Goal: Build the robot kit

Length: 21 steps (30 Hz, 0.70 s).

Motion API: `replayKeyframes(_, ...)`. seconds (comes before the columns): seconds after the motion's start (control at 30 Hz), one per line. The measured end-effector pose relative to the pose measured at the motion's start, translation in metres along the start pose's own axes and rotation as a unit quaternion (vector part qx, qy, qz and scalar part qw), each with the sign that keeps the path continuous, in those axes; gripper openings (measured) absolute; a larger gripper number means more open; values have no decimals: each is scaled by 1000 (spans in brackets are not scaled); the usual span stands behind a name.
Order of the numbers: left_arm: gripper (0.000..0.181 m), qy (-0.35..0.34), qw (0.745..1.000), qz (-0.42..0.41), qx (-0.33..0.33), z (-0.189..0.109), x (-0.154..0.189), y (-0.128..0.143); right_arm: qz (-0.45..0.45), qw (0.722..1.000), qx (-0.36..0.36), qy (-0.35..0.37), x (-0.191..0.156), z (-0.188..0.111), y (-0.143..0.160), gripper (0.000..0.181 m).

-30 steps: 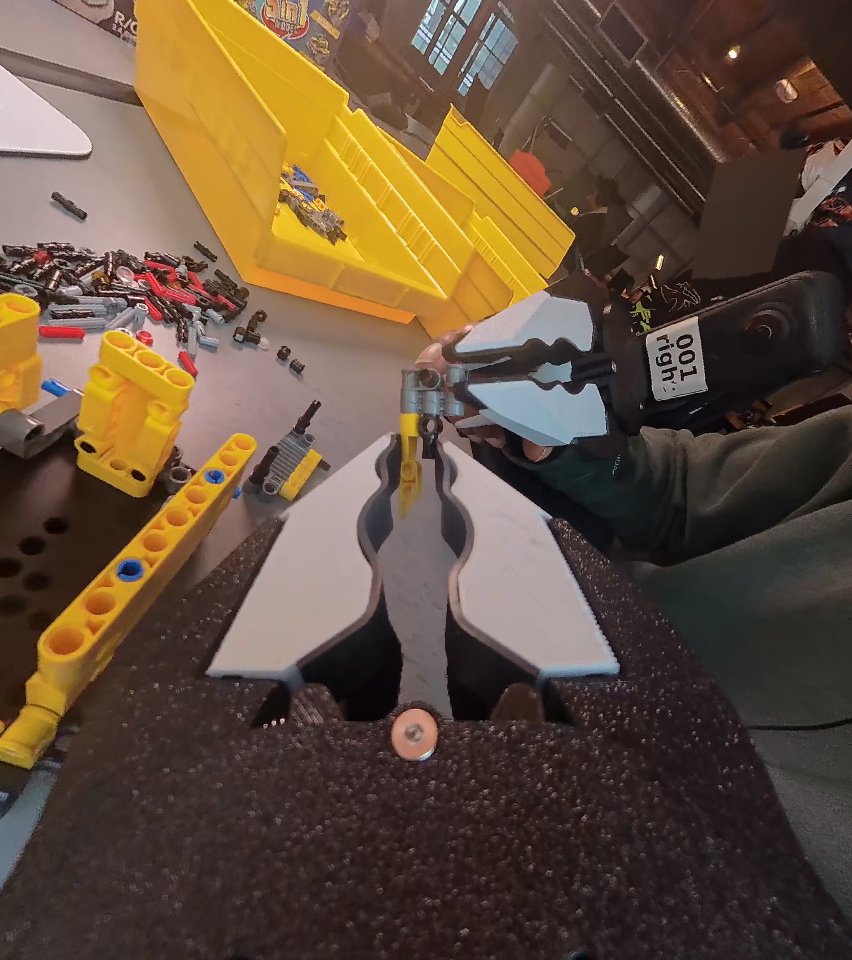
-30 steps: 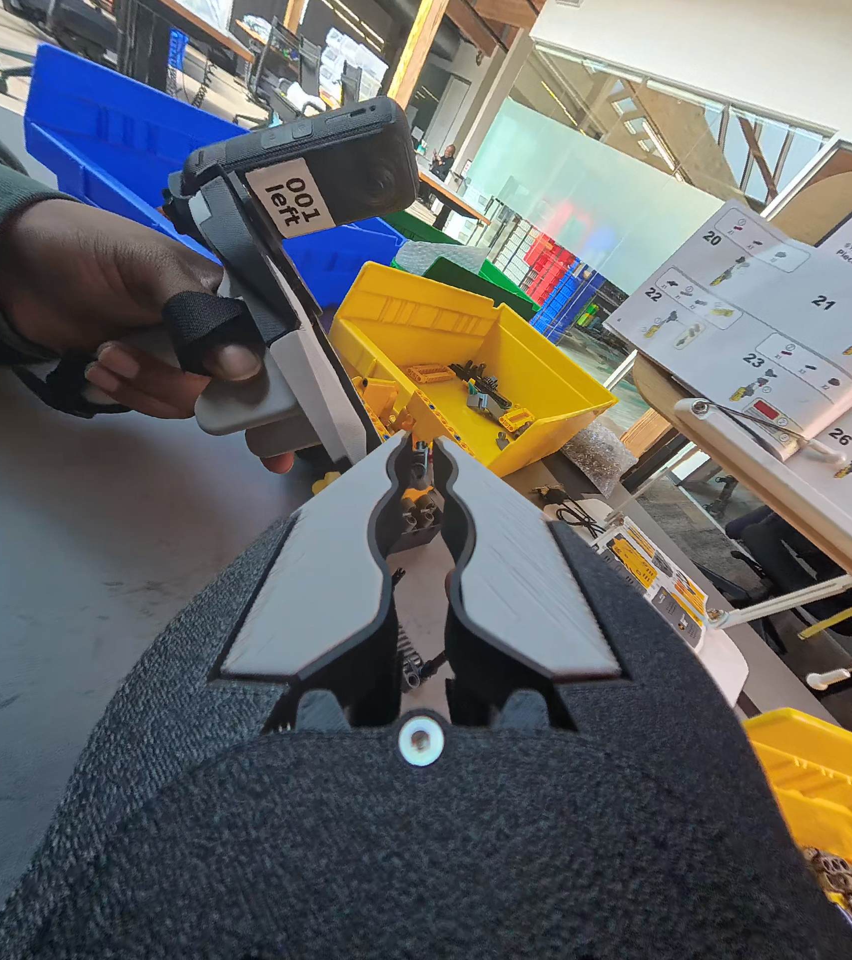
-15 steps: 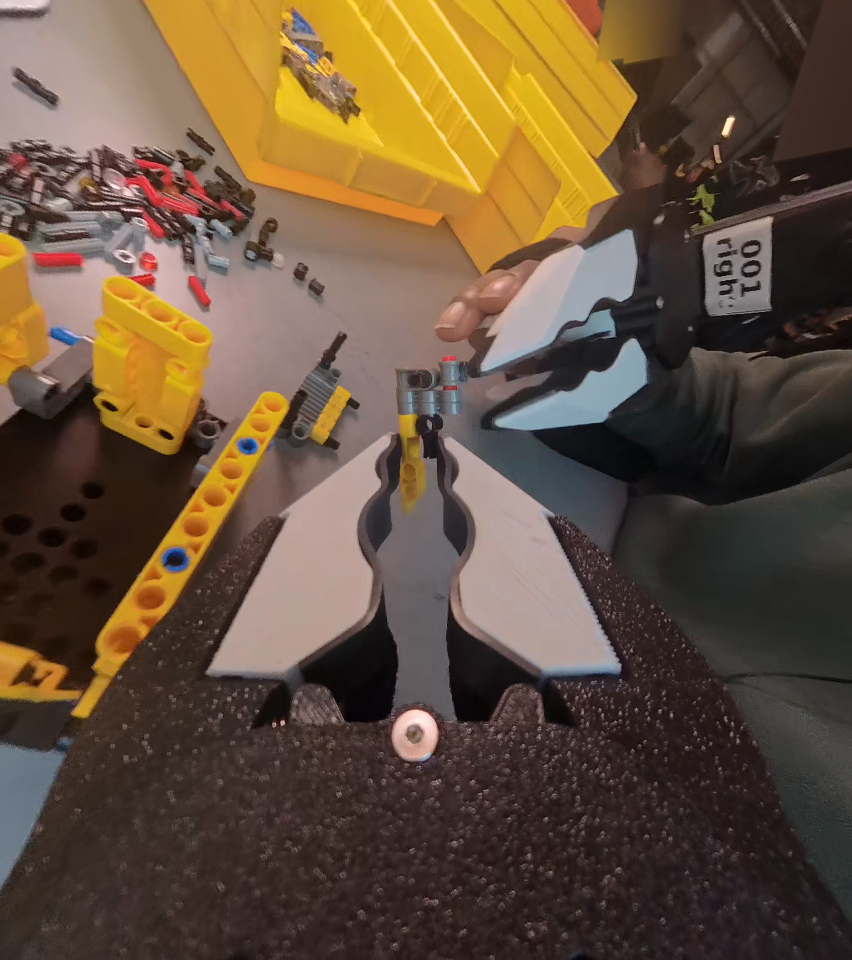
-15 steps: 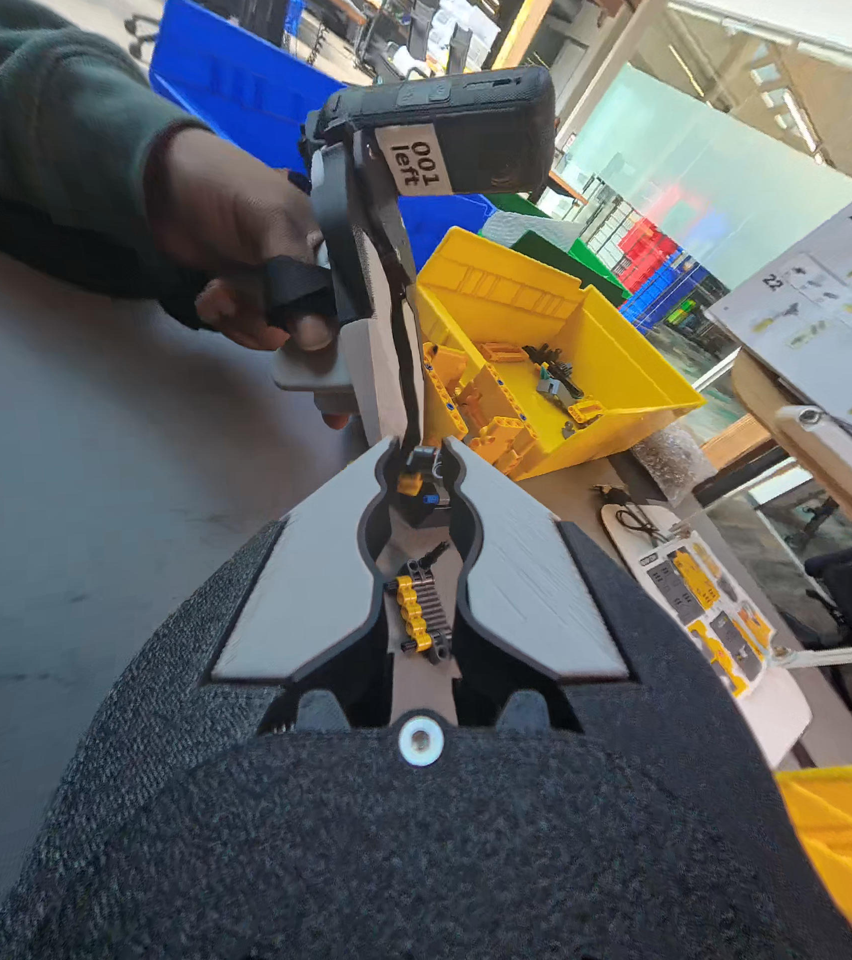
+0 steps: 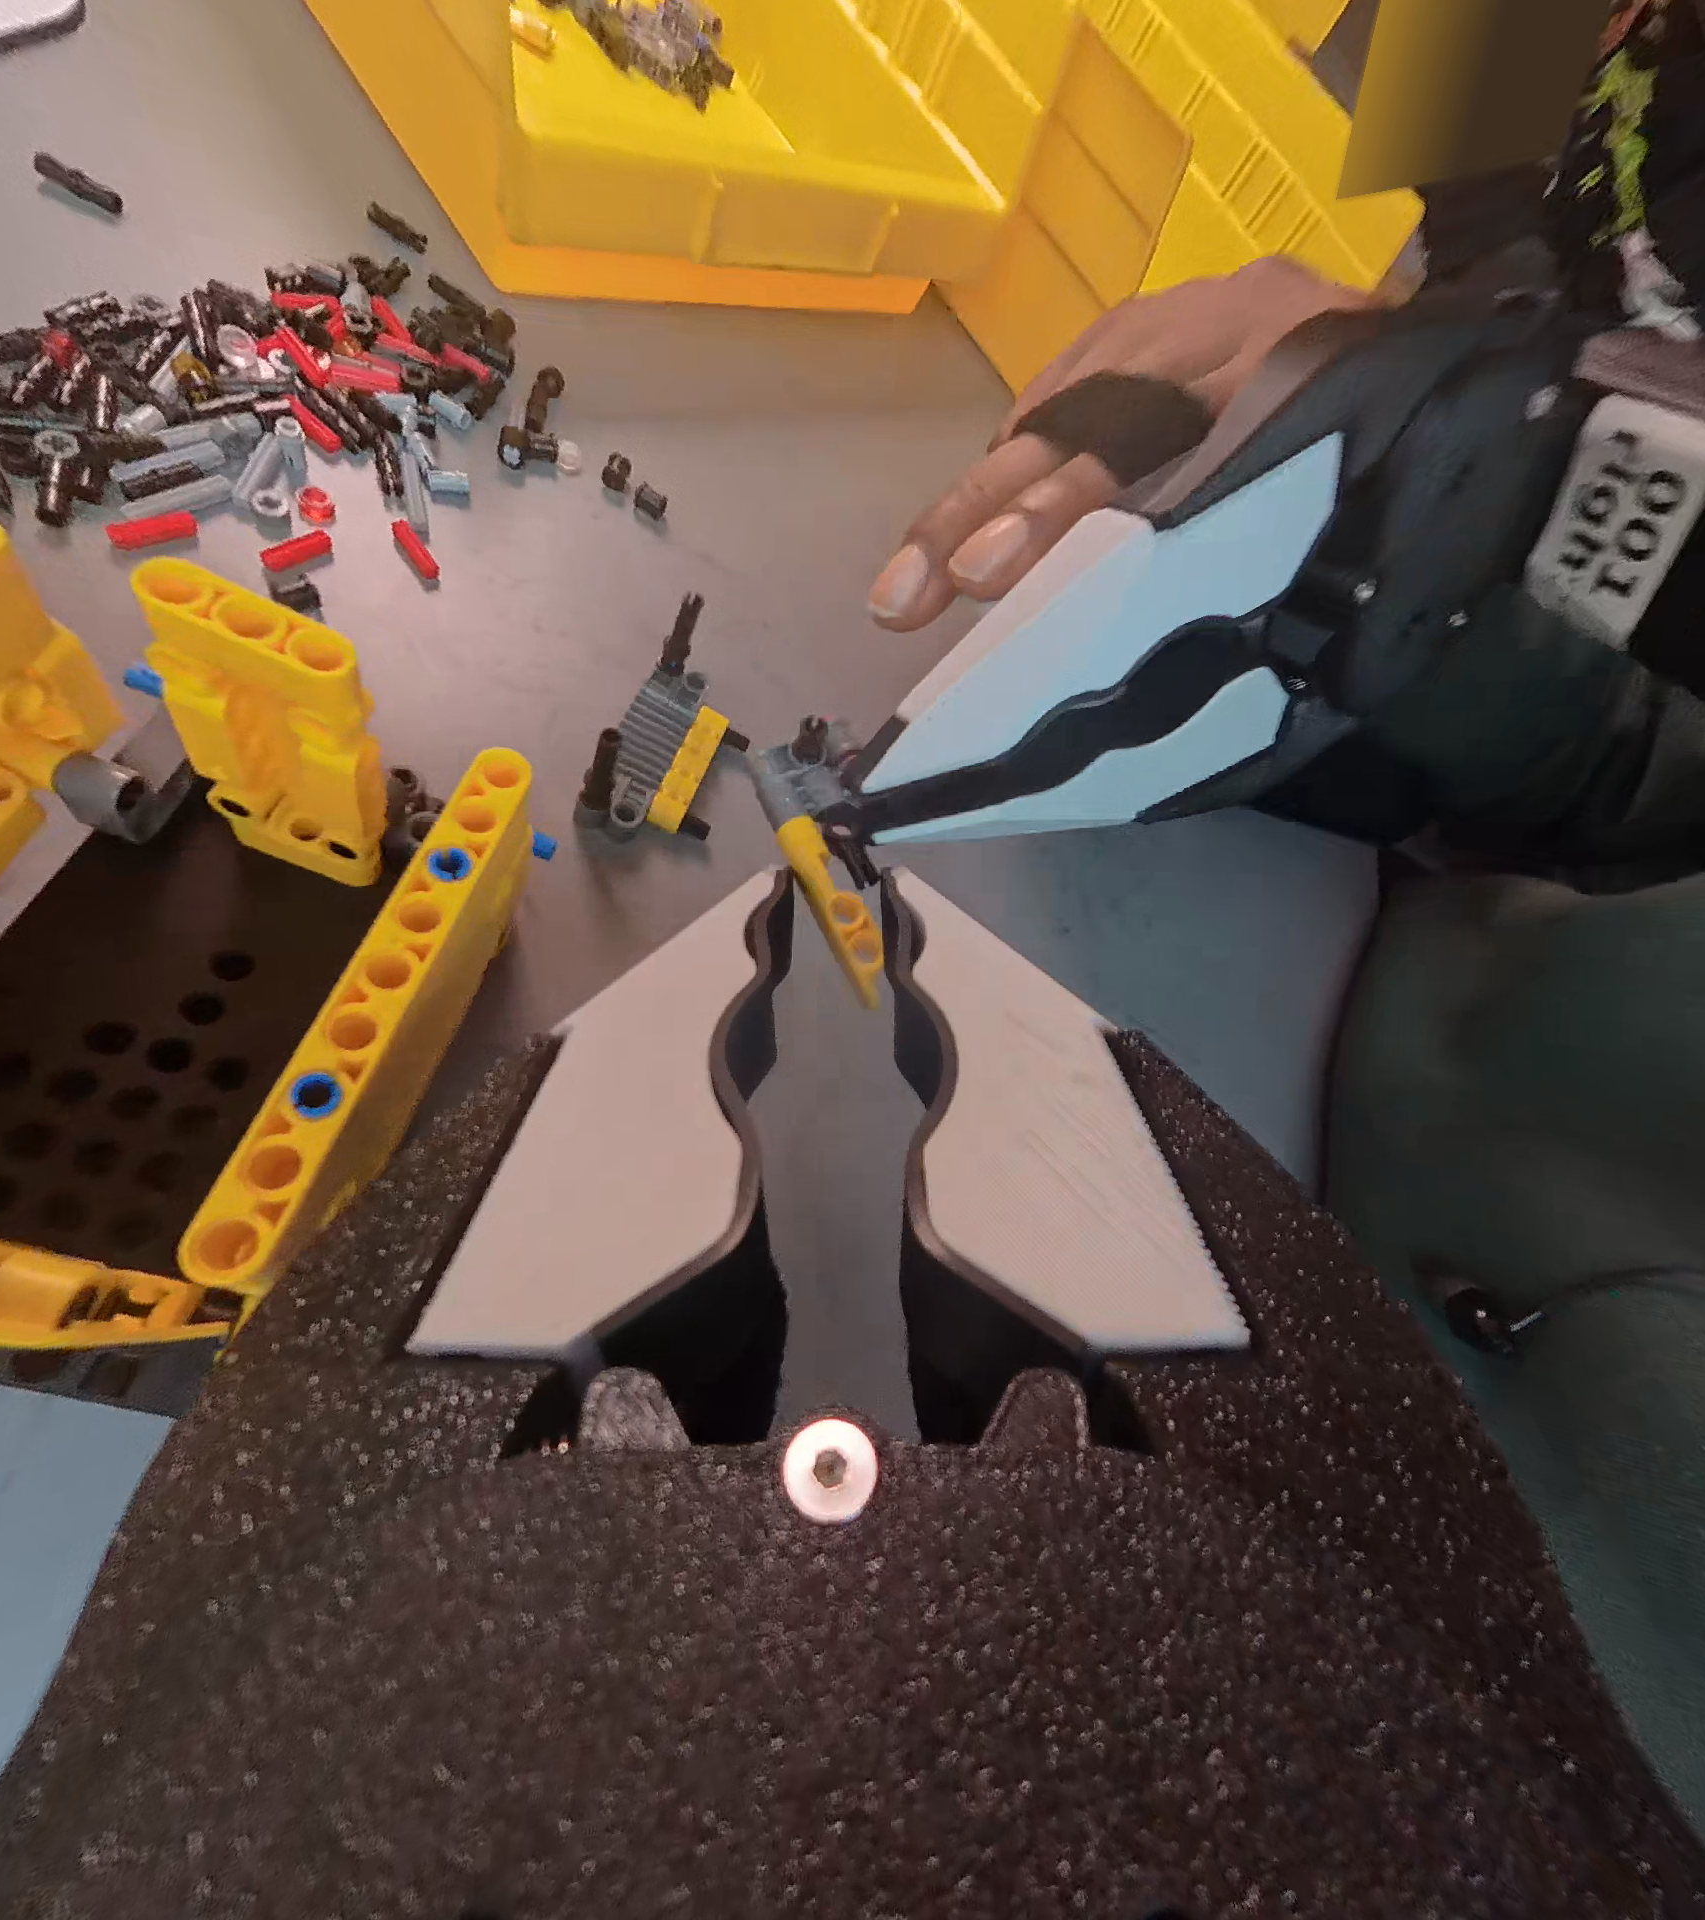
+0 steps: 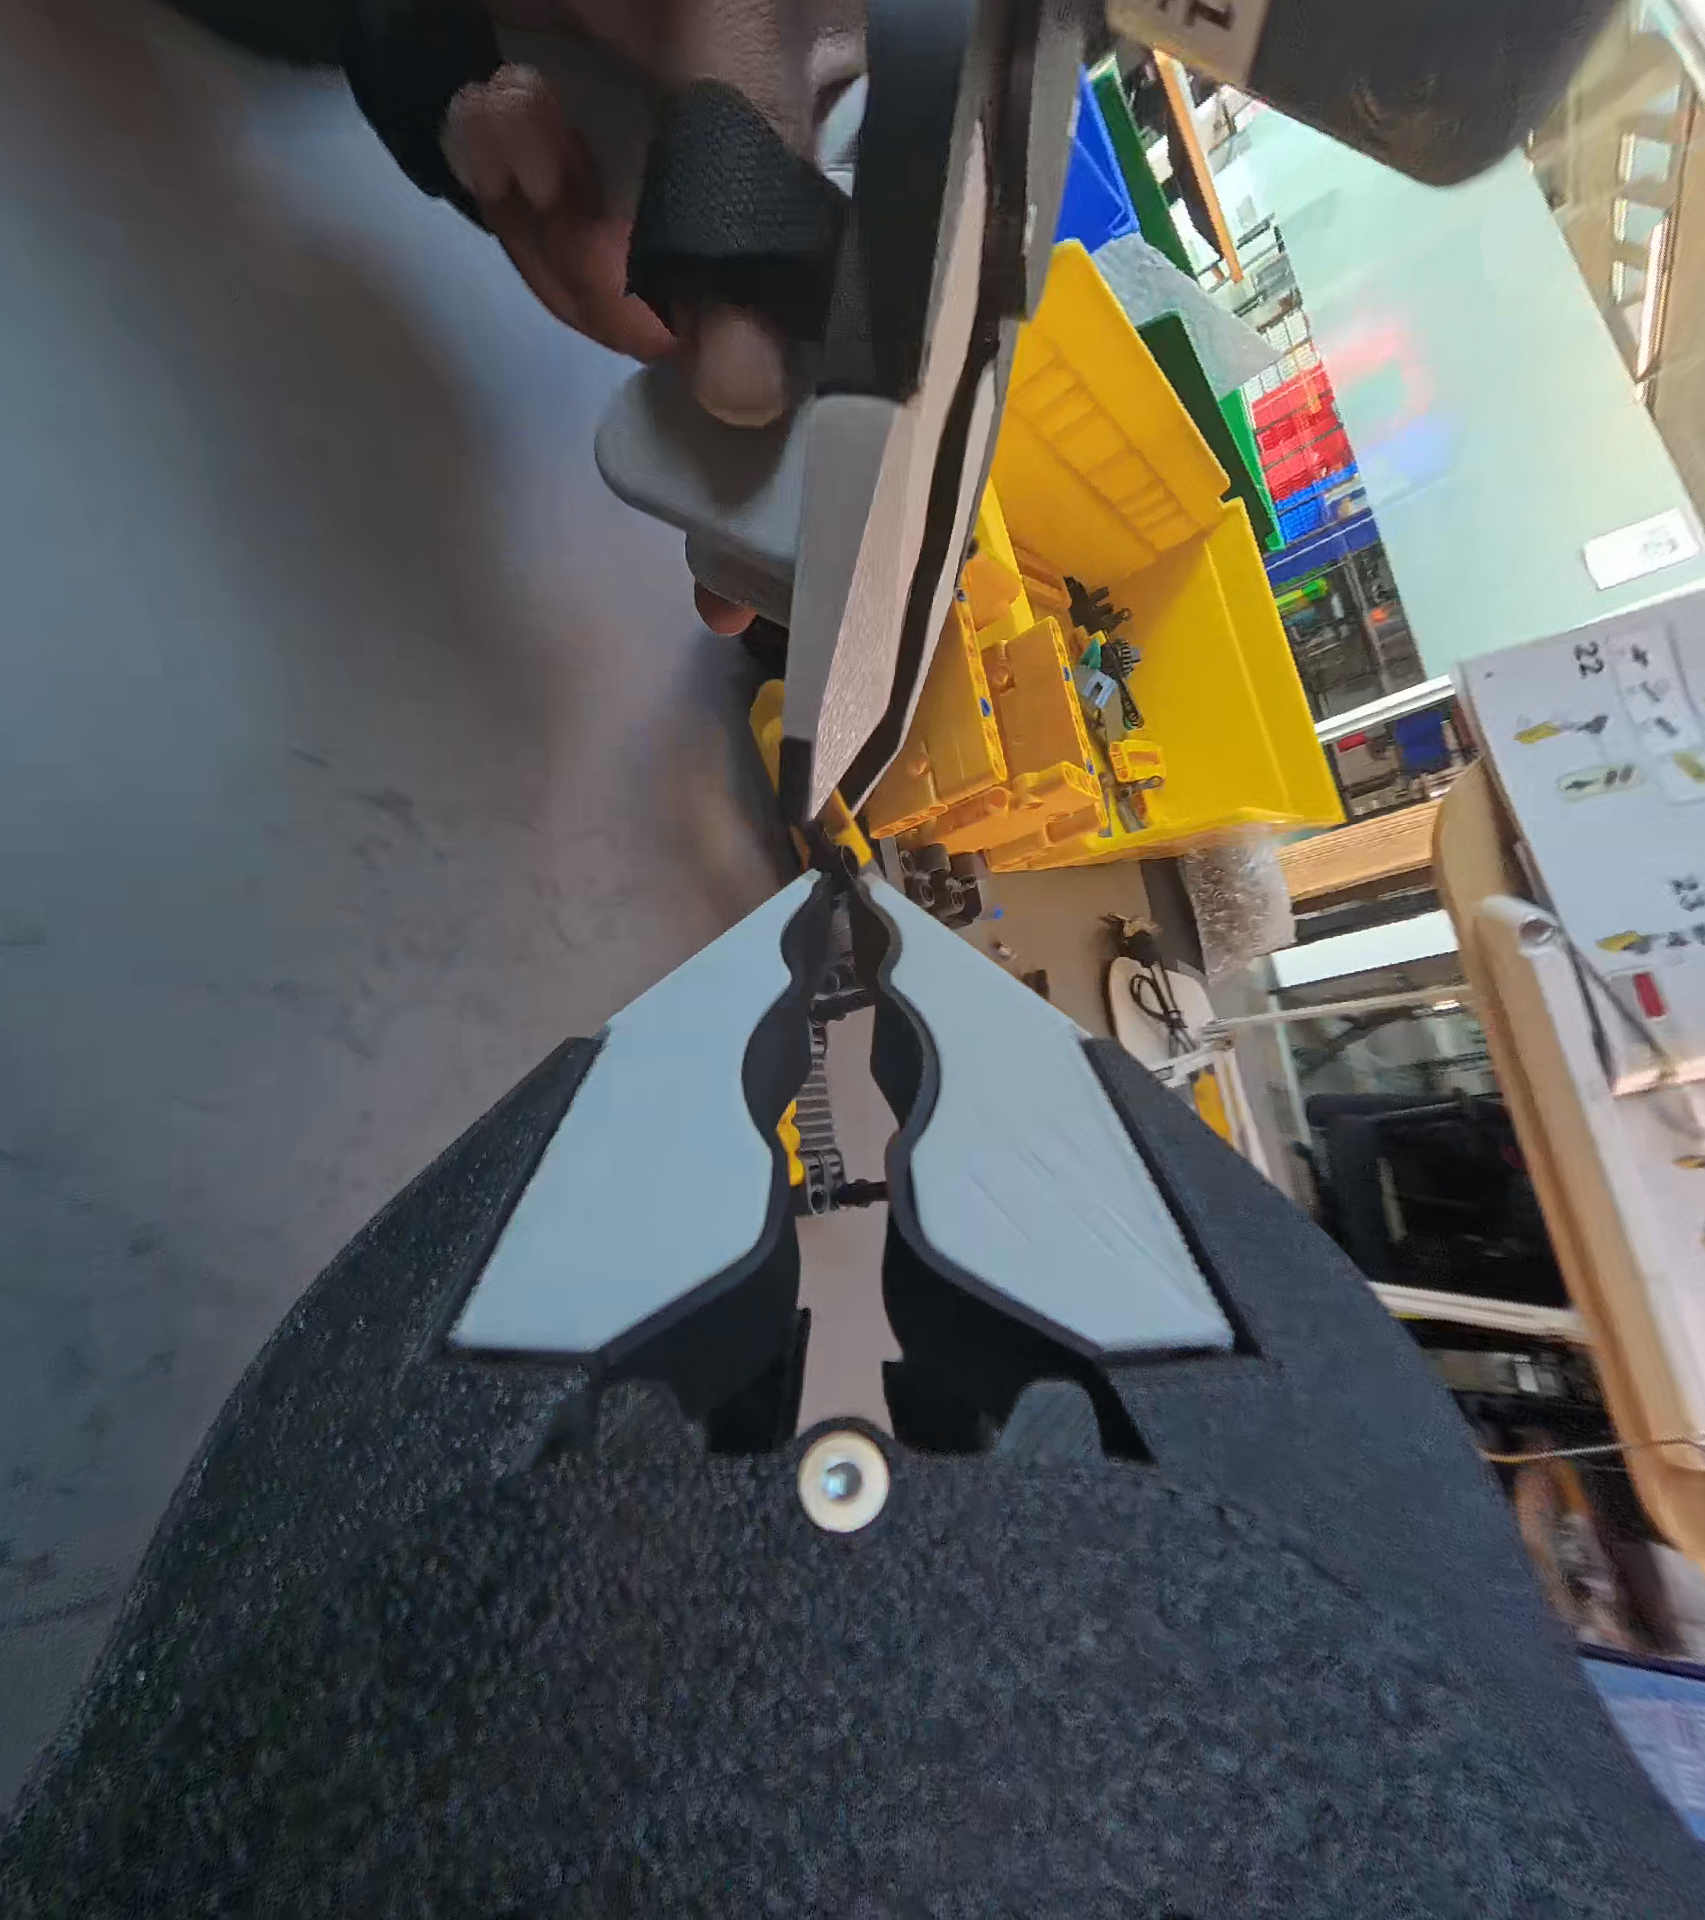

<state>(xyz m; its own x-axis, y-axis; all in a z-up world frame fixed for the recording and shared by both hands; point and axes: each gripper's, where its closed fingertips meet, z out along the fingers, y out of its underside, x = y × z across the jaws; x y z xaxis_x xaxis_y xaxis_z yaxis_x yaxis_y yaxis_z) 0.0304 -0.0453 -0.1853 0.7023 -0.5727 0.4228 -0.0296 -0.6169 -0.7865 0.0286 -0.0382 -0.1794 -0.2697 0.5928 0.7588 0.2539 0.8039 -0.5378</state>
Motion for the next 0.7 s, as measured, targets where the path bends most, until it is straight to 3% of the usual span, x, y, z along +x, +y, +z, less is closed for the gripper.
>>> replayKeyframes(0.1,17,47,998,-23,29,-10,10,-11,121,991,51,-28,5,-4,-5,1)
replayKeyframes(0.17,14,51,998,-43,15,-8,9,-5,134,989,54,-42,3,-4,-4,4)
replayKeyframes(0.3,5,80,990,-119,10,-5,5,3,30,999,33,-29,-8,-1,-6,18)
replayKeyframes(0.47,5,104,983,-151,5,-1,6,7,-61,998,-11,-4,-14,7,3,9)
replayKeyframes(0.53,7,119,984,-130,23,-6,10,-1,15,1000,12,-24,-13,5,0,8)
replayKeyframes(0.6,22,142,983,-87,73,-20,20,-21,171,982,35,-67,-6,1,0,8)
replayKeyframes(0.63,30,140,984,-51,96,-27,24,-30,258,959,45,-106,-5,-1,0,8)
replayKeyframes(0.7,38,115,986,41,113,-31,31,-36,415,887,83,-183,-4,-6,-10,8)
